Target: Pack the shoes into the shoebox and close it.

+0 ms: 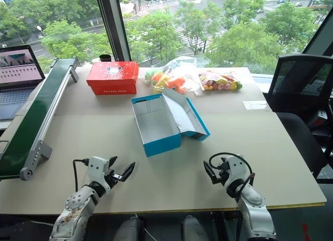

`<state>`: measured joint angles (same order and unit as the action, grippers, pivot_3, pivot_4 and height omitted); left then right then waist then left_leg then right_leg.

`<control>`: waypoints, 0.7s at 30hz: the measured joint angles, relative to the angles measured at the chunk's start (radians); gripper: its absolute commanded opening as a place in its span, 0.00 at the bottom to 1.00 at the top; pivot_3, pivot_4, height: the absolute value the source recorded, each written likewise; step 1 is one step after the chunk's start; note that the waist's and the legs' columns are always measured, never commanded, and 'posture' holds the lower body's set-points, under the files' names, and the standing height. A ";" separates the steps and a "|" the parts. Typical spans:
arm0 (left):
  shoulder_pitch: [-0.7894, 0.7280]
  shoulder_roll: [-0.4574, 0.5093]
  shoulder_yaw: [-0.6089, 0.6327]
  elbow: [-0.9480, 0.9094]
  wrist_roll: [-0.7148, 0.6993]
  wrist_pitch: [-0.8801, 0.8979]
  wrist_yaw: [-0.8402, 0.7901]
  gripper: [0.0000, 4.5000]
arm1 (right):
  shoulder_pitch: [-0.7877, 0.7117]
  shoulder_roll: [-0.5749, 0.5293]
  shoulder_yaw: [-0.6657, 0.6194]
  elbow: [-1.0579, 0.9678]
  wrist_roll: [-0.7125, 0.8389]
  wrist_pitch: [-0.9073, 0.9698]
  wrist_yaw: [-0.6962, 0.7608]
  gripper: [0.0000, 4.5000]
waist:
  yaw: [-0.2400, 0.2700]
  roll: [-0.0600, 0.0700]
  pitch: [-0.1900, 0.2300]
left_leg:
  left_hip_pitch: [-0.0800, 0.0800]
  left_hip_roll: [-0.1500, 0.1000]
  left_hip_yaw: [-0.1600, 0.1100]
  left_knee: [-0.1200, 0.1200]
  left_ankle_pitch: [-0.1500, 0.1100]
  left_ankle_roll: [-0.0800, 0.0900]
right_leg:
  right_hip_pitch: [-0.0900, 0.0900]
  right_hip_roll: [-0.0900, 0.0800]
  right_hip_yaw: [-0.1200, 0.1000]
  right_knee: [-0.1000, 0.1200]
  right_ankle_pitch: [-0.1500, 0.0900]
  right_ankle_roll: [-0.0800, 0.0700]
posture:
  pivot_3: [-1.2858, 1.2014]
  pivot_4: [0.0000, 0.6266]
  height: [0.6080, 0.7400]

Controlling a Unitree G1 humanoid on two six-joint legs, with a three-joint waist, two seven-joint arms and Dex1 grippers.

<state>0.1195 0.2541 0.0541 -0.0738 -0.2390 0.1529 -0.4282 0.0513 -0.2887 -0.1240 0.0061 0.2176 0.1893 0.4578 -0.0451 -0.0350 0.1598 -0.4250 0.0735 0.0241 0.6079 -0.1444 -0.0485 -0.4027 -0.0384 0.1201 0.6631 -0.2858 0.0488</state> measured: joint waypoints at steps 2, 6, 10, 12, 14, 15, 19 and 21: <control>0.000 0.000 0.001 0.000 0.000 0.000 0.000 1.00 | 0.000 0.000 0.000 0.000 0.000 0.000 0.000 0.99 | 0.000 0.000 0.000 | 0.000 0.000 0.000 0.000 0.000 0.000 | 0.000 0.000 0.000 0.000 0.000 0.000 | 0.52 0.24 0.99; -0.020 0.013 0.028 0.021 -0.003 -0.005 0.000 1.00 | 0.001 -0.046 0.002 -0.024 0.000 0.016 0.012 0.99 | 0.000 0.000 0.000 | 0.000 0.000 0.000 0.000 0.000 0.000 | 0.000 0.000 0.000 0.000 0.000 0.000 | 0.52 0.24 0.99; -0.110 0.108 0.128 0.043 -0.022 -0.004 0.000 1.00 | -0.026 -0.176 -0.088 -0.125 0.081 0.138 0.050 0.99 | 0.002 0.000 0.000 | -0.001 0.000 0.000 0.000 0.000 0.000 | -0.001 0.000 0.000 0.000 0.000 0.000 | 0.52 0.24 0.99; -0.177 0.157 0.182 0.046 -0.042 -0.001 -0.004 1.00 | -0.081 -0.253 -0.144 -0.162 0.131 0.214 0.069 0.99 | 0.001 -0.001 0.000 | -0.001 -0.001 0.000 0.001 0.000 0.000 | 0.000 0.000 0.000 0.000 0.000 0.001 | 0.52 0.24 0.99; -0.259 0.189 0.211 0.052 -0.051 0.000 -0.002 1.00 | -0.158 -0.321 -0.173 -0.184 0.176 0.278 0.091 0.99 | 0.000 -0.001 0.001 | -0.001 -0.001 0.000 0.001 0.000 0.000 | 0.000 0.000 0.000 0.000 0.001 0.001 | 0.52 0.24 0.99; -0.301 0.200 0.222 0.053 -0.056 -0.001 0.001 1.00 | -0.193 -0.348 -0.177 -0.199 0.198 0.304 0.106 0.99 | 0.000 -0.001 0.001 | -0.001 -0.001 0.000 0.000 0.000 0.000 | 0.000 0.000 0.000 0.000 0.001 0.001 | 0.52 0.24 0.99; -0.449 0.258 0.244 0.103 -0.034 -0.004 0.040 1.00 | -0.357 -0.391 -0.157 -0.215 0.271 0.408 0.153 0.99 | -0.003 -0.001 0.001 | -0.002 -0.001 0.000 0.000 0.000 0.001 | -0.001 0.000 0.000 -0.001 0.001 0.001 | 0.52 0.24 0.99; -0.492 0.277 0.255 0.125 -0.008 0.001 0.079 1.00 | -0.426 -0.391 -0.137 -0.216 0.291 0.441 0.163 0.99 | -0.003 -0.001 0.001 | -0.003 -0.001 0.000 0.000 -0.002 0.002 | -0.001 0.000 0.000 -0.002 0.001 0.001 | 0.52 0.24 0.99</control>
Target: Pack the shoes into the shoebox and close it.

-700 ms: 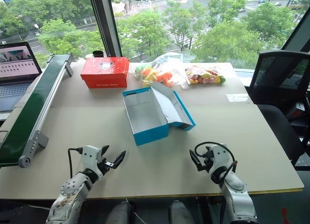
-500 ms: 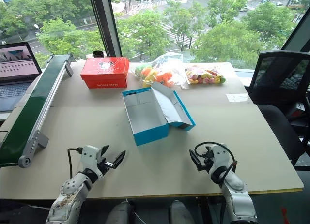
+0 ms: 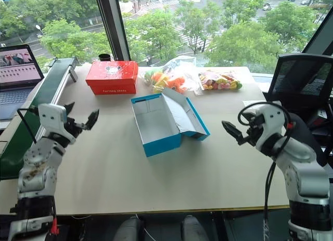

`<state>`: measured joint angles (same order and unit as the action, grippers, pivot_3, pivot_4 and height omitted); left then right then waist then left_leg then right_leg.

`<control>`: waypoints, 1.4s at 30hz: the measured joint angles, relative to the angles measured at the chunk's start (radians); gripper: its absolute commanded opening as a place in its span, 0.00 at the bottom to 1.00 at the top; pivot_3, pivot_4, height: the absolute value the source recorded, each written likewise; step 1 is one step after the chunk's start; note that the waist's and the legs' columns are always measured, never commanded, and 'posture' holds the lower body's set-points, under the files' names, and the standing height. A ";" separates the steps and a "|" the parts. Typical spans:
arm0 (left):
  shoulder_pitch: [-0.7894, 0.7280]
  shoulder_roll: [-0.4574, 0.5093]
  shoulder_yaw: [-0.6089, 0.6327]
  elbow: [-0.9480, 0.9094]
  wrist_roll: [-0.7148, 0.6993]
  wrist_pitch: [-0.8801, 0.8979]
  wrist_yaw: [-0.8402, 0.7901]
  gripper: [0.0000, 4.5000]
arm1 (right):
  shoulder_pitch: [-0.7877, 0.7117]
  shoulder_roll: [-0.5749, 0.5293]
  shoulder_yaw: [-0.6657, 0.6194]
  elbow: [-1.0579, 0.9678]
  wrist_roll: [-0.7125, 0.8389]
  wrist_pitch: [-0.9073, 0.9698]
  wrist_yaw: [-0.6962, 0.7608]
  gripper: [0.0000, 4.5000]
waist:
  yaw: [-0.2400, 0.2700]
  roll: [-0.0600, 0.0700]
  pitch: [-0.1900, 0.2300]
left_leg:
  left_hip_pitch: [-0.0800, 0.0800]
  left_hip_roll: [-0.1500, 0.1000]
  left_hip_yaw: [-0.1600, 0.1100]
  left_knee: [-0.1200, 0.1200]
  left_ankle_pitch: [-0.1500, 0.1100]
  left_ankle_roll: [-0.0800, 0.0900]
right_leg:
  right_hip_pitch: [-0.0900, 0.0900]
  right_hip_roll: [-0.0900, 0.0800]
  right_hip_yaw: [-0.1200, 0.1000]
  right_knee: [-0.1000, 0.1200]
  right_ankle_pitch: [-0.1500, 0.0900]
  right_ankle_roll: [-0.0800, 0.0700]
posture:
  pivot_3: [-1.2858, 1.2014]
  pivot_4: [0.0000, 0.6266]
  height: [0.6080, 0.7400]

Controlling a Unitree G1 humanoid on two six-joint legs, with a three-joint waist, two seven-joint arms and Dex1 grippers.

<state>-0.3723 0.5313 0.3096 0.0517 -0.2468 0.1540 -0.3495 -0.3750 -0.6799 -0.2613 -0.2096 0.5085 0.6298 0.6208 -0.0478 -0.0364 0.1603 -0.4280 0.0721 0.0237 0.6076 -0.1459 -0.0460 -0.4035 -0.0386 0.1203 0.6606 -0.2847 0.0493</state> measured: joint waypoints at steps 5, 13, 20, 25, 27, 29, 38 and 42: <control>-0.040 0.052 0.110 0.018 0.010 0.101 0.134 1.00 | -0.243 0.140 0.188 -0.014 0.049 0.067 0.034 0.99 | -0.020 -0.001 0.000 | -0.003 0.000 -0.002 0.000 -0.002 0.001 | -0.002 0.000 -0.001 0.001 0.002 -0.004 | 0.52 0.24 0.99; 0.125 0.056 0.215 -0.081 -0.001 0.267 0.200 1.00 | -0.260 0.306 0.367 0.075 -0.026 0.014 0.032 0.99 | 0.005 -0.004 0.002 | -0.012 -0.003 -0.005 0.005 -0.003 0.000 | -0.007 -0.004 -0.006 0.002 0.002 -0.003 | 0.52 0.24 0.99; 0.156 0.057 0.266 -0.107 -0.034 0.303 0.189 1.00 | -0.299 0.413 0.442 0.183 -0.134 -0.092 0.017 0.99 | 0.008 -0.005 0.001 | -0.012 -0.003 -0.008 0.005 -0.003 -0.001 | -0.006 -0.004 -0.009 0.003 0.002 -0.004 | 0.52 0.24 0.99; 0.149 0.064 0.255 -0.050 -0.028 0.264 0.161 1.00 | -0.320 0.466 0.449 0.245 -0.175 -0.140 0.005 0.99 | 0.006 -0.005 0.001 | -0.012 -0.002 -0.009 0.004 -0.003 -0.001 | -0.007 -0.004 -0.010 0.003 0.003 -0.004 | 0.52 0.24 0.99; 0.133 0.064 0.245 0.006 -0.021 0.247 0.160 1.00 | -0.320 0.492 0.448 0.267 -0.182 -0.159 0.000 0.99 | 0.006 -0.005 0.001 | -0.012 -0.002 -0.009 0.004 -0.003 -0.001 | -0.007 -0.004 -0.010 0.003 0.003 -0.004 | 0.52 0.24 0.99; 0.114 0.064 0.232 0.061 -0.018 0.220 0.159 1.00 | -0.320 0.502 0.448 0.281 -0.191 -0.179 0.007 0.99 | 0.006 -0.005 0.001 | -0.012 -0.002 -0.009 0.004 -0.003 -0.001 | -0.006 -0.004 -0.010 0.003 0.003 -0.004 | 0.52 0.24 0.99; 0.030 0.090 0.216 0.276 0.009 0.109 0.138 1.00 | -0.320 0.508 0.447 0.289 -0.214 -0.210 0.022 0.99 | 0.005 -0.005 0.001 | -0.012 -0.002 -0.010 0.004 -0.003 -0.001 | -0.006 -0.004 -0.012 0.003 0.003 -0.004 | 0.52 0.24 0.99; 0.030 0.108 0.205 0.371 0.015 0.033 0.099 1.00 | -0.315 0.512 0.448 0.284 -0.225 -0.210 0.013 0.99 | 0.002 -0.005 0.001 | -0.012 -0.002 -0.010 0.003 -0.003 -0.001 | -0.007 -0.004 -0.012 0.003 0.003 -0.005 | 0.52 0.24 0.99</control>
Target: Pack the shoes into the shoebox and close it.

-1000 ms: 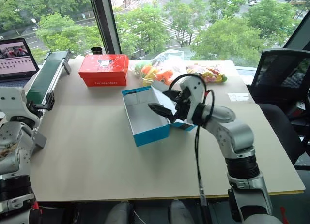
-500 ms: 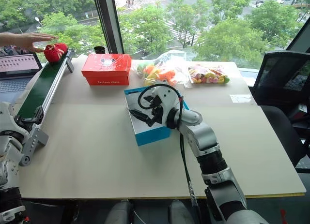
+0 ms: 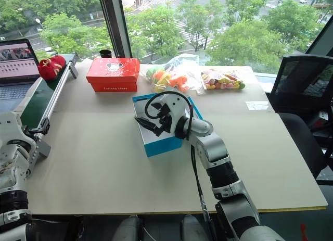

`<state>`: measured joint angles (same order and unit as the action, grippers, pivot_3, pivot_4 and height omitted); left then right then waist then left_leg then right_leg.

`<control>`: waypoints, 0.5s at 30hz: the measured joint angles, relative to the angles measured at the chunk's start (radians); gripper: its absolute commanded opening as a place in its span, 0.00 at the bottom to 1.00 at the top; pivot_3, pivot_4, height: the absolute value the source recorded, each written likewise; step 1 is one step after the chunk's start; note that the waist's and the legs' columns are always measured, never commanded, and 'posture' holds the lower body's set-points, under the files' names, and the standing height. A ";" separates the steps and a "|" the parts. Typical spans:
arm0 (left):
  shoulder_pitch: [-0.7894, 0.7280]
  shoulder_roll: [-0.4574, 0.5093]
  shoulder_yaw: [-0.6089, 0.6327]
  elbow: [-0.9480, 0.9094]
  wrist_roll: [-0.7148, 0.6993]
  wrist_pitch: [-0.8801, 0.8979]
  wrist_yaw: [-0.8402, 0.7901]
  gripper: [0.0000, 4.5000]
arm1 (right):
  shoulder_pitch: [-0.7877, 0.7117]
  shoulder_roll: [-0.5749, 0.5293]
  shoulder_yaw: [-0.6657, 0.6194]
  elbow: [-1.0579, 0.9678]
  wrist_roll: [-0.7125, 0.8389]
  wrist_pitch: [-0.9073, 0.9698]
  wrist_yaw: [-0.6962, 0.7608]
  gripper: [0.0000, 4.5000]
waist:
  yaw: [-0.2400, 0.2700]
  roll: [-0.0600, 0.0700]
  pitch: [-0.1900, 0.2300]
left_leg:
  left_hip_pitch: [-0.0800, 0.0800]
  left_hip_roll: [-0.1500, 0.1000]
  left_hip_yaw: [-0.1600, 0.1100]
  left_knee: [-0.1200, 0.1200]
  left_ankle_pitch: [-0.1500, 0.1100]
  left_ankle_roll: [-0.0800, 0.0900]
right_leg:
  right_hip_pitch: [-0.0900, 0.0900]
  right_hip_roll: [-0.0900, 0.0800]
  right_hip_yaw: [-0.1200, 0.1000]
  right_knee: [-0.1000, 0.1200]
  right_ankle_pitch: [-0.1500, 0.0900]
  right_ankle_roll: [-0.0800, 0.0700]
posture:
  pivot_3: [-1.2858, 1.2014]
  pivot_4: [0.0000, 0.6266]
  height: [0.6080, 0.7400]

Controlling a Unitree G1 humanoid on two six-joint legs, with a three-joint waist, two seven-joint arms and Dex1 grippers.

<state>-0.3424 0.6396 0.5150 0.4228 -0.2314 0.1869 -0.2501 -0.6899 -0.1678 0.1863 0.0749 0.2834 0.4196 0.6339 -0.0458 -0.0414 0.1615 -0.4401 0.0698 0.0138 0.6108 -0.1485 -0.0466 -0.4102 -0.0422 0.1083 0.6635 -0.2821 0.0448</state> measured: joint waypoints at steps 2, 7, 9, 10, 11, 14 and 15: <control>0.000 0.001 0.000 0.043 0.000 -0.022 -0.005 1.00 | 0.004 0.005 0.000 -0.002 -0.005 0.000 -0.005 0.99 | 0.001 0.000 0.000 | 0.000 0.000 0.000 0.000 0.000 0.000 | 0.000 0.000 0.000 0.000 0.000 0.000 | 0.52 0.24 0.99; -0.006 0.008 0.000 0.106 -0.004 -0.071 -0.019 1.00 | 0.015 0.006 0.000 -0.025 -0.005 0.000 -0.003 0.99 | 0.003 0.000 0.000 | 0.000 0.000 0.000 0.001 0.000 0.000 | 0.000 0.000 -0.001 0.000 0.000 0.000 | 0.52 0.24 0.99; -0.014 0.016 0.001 0.120 -0.005 -0.085 -0.020 1.00 | 0.016 0.003 0.000 -0.027 -0.006 0.000 -0.003 0.99 | 0.004 0.000 0.000 | 0.000 0.000 0.000 0.000 0.000 0.000 | 0.000 0.000 -0.001 0.000 0.000 0.000 | 0.52 0.24 0.99; -0.016 0.019 0.001 0.123 -0.005 -0.087 -0.019 1.00 | 0.016 0.002 0.000 -0.027 -0.006 0.000 -0.003 0.99 | 0.003 0.000 0.000 | 0.000 0.000 0.000 0.001 0.000 0.000 | 0.000 0.000 -0.001 0.000 0.000 0.000 | 0.52 0.24 0.99; -0.024 0.025 0.001 0.131 -0.004 -0.096 -0.015 1.00 | 0.018 -0.002 0.000 -0.027 -0.006 0.000 -0.003 0.99 | 0.004 0.000 0.000 | 0.000 0.000 0.000 0.000 0.000 0.000 | 0.000 0.000 -0.001 0.000 0.000 0.000 | 0.52 0.24 0.99; -0.044 0.047 0.006 0.149 -0.004 -0.112 -0.004 1.00 | 0.019 -0.002 0.000 -0.027 -0.006 0.000 -0.003 0.99 | 0.003 0.000 0.000 | 0.000 0.000 -0.001 0.000 0.000 0.000 | 0.000 0.000 -0.001 0.000 0.000 0.000 | 0.52 0.24 0.99; -0.048 0.054 0.008 0.156 -0.004 -0.119 -0.003 1.00 | 0.019 -0.001 0.000 -0.028 -0.006 0.000 -0.003 0.99 | 0.003 0.000 0.000 | 0.000 0.000 -0.001 0.000 0.000 0.000 | 0.000 0.000 -0.001 0.000 0.000 0.000 | 0.52 0.24 0.99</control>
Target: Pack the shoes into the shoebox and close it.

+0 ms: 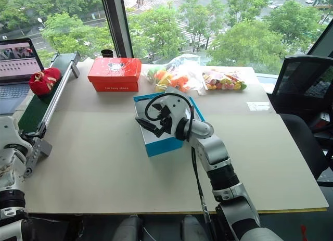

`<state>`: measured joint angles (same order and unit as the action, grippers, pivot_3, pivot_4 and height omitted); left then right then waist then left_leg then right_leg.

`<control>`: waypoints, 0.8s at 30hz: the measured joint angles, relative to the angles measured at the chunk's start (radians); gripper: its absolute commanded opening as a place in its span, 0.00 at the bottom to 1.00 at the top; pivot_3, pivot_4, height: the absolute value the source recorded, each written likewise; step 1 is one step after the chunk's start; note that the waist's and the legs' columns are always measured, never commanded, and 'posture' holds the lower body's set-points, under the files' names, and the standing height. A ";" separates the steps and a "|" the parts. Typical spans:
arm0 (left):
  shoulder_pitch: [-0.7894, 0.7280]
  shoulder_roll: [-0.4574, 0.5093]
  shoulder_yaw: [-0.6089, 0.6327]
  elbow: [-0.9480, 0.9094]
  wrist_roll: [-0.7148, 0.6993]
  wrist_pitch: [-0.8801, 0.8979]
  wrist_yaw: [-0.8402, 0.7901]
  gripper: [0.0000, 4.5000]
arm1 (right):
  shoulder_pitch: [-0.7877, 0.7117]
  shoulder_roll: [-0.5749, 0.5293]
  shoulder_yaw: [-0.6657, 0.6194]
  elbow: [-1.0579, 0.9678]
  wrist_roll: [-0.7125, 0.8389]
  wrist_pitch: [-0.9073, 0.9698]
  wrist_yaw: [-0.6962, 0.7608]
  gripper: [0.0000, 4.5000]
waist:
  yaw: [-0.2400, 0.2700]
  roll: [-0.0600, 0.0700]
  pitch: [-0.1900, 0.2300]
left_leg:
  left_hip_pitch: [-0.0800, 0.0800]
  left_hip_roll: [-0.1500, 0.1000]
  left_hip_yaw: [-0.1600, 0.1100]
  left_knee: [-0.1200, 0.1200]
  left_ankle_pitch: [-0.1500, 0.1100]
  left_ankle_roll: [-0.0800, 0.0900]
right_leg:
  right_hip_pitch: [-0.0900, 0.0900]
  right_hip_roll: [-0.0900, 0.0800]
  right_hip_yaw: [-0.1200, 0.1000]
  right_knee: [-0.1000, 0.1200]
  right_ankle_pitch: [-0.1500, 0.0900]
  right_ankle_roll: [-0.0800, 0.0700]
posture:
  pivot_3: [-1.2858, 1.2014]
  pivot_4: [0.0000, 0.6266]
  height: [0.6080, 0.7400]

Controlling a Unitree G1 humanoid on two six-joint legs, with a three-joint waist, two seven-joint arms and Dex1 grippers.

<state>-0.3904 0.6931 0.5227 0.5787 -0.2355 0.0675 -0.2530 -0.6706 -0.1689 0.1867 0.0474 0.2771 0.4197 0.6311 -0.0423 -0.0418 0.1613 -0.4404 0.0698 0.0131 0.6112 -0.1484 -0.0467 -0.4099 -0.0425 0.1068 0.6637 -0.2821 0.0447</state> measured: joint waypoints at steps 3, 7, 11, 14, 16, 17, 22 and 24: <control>-0.015 0.030 0.008 0.035 -0.003 -0.008 -0.002 1.00 | 0.003 -0.002 0.002 -0.019 0.003 0.004 0.014 0.99 | -0.003 0.000 0.000 | 0.000 0.000 0.000 0.000 0.000 0.000 | 0.000 0.000 0.000 0.000 0.000 0.000 | 0.52 0.24 0.99; -0.033 0.053 0.018 0.113 -0.020 -0.008 -0.032 1.00 | 0.005 -0.008 0.016 -0.062 0.020 0.027 0.059 0.99 | -0.002 0.000 0.000 | 0.000 0.000 0.000 0.000 0.000 0.000 | 0.000 0.000 0.000 0.000 0.000 0.000 | 0.52 0.24 0.99; -0.044 0.074 0.021 0.215 -0.036 -0.009 -0.075 1.00 | 0.012 -0.013 0.030 -0.076 0.020 0.039 0.078 0.99 | -0.001 0.000 0.000 | 0.000 0.000 0.000 0.000 0.000 0.000 | 0.000 0.000 -0.001 0.000 0.000 0.000 | 0.52 0.24 0.99; -0.063 0.107 0.021 0.312 -0.040 -0.022 -0.112 1.00 | 0.014 -0.020 0.034 -0.082 0.020 0.047 0.084 0.99 | -0.001 0.000 0.000 | 0.000 0.000 0.000 0.000 0.000 0.000 | 0.000 0.000 -0.001 0.000 0.000 0.000 | 0.52 0.24 0.99; -0.075 0.122 0.018 0.351 -0.041 -0.037 -0.136 1.00 | 0.015 -0.023 0.034 -0.087 0.020 0.051 0.084 0.99 | -0.001 0.000 0.000 | 0.000 0.000 0.000 0.000 0.000 0.000 | 0.000 0.000 -0.001 0.000 0.000 0.000 | 0.52 0.24 0.99; -0.082 0.129 0.014 0.369 -0.041 -0.047 -0.151 1.00 | 0.016 -0.026 0.033 -0.091 0.020 0.053 0.083 0.99 | 0.000 0.000 0.000 | 0.000 0.000 0.000 0.000 0.000 0.000 | 0.000 0.000 -0.001 0.000 0.000 0.000 | 0.52 0.24 0.99; -0.102 0.137 0.000 0.422 -0.040 -0.073 -0.184 1.00 | 0.022 -0.039 0.033 -0.099 0.019 0.060 0.083 0.99 | 0.002 -0.001 0.000 | 0.000 0.000 0.000 0.000 0.000 0.000 | 0.000 0.000 -0.001 0.000 0.000 0.000 | 0.52 0.24 0.99; -0.106 0.144 -0.011 0.440 -0.038 -0.083 -0.194 1.00 | 0.025 -0.041 0.033 -0.099 0.019 0.061 0.082 0.99 | 0.002 -0.001 0.000 | 0.000 0.000 0.000 0.000 0.000 0.000 | 0.000 0.000 -0.001 0.000 0.000 0.000 | 0.52 0.24 0.99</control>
<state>-0.4968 0.8368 0.5118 1.0185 -0.2738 -0.0151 -0.4474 -0.6457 -0.2099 0.2199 -0.0516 0.2957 0.4807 0.7132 -0.0403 -0.0425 0.1610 -0.4405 0.0699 0.0131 0.6112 -0.1484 -0.0468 -0.4101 -0.0426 0.1055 0.6638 -0.2822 0.0445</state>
